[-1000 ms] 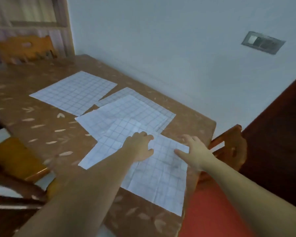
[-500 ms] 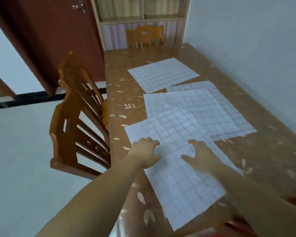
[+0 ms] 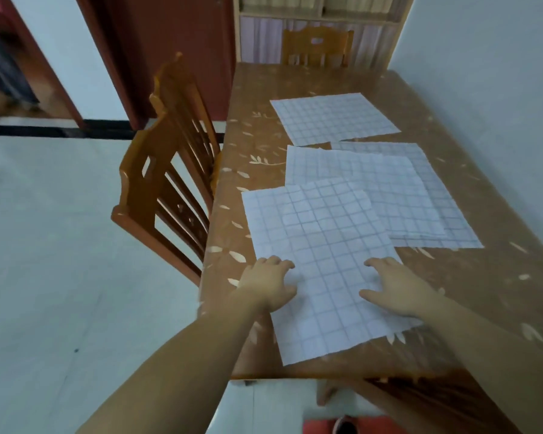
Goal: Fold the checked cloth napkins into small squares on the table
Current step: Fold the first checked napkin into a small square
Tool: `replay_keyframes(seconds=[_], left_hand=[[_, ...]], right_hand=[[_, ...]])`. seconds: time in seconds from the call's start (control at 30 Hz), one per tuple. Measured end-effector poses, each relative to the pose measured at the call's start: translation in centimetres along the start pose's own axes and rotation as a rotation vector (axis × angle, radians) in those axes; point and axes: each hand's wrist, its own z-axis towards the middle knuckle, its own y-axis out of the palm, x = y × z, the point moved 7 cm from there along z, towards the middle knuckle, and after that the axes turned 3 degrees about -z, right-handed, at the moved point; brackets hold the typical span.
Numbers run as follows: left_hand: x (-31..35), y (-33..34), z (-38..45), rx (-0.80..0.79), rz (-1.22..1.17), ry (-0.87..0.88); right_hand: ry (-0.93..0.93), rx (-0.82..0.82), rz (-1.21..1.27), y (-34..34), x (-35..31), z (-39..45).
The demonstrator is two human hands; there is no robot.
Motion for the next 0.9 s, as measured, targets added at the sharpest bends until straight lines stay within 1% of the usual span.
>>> replay_keyframes(seconds=[0.13,0.2,0.23,0.3,0.43,0.57,0.63,0.73,0.83,0.9], left_hand=[[1.9,4.6,-0.1,-0.067,-0.015,-0.121],[3.4,7.2,-0.3,-0.084,-0.018,-0.130],[4.2,8.2,-0.4,-0.069,-0.019,-0.128],[5.2,9.6,-0.8,-0.011,-0.026,-0.157],[5.4,12.4,-1.3,-0.076,0.064,-0.221],[5.0,12.8,-1.3,-0.046,0.060,-0.216],[4.7,12.9,-1.4,-0.026,0.060,-0.208],[4.4,13.0,-1.4,0.004,0.026,-0.203],[4.4,12.9,-1.4,0.052,-0.005,-0.187],[4.5,12.5,-1.7,0.097,-0.014,-0.170]], right_hand=[[-0.078,-0.007,-0.104,2.3,4.0,2.4],[-0.154,0.004,-0.213,4.4,5.4,2.9],[-0.193,-0.017,-0.238,5.8,5.7,2.8],[-0.227,-0.032,-0.231,8.0,6.2,2.7],[-0.253,0.007,-0.227,9.7,6.1,2.7],[-0.371,-0.021,-0.285,10.1,6.4,2.4],[-0.472,0.026,-0.344,9.2,6.0,2.2],[-0.643,0.094,-0.417,8.3,3.6,2.1],[-0.673,0.134,-0.407,7.9,0.9,2.3],[-0.624,0.121,-0.373,7.7,0.2,2.7]])
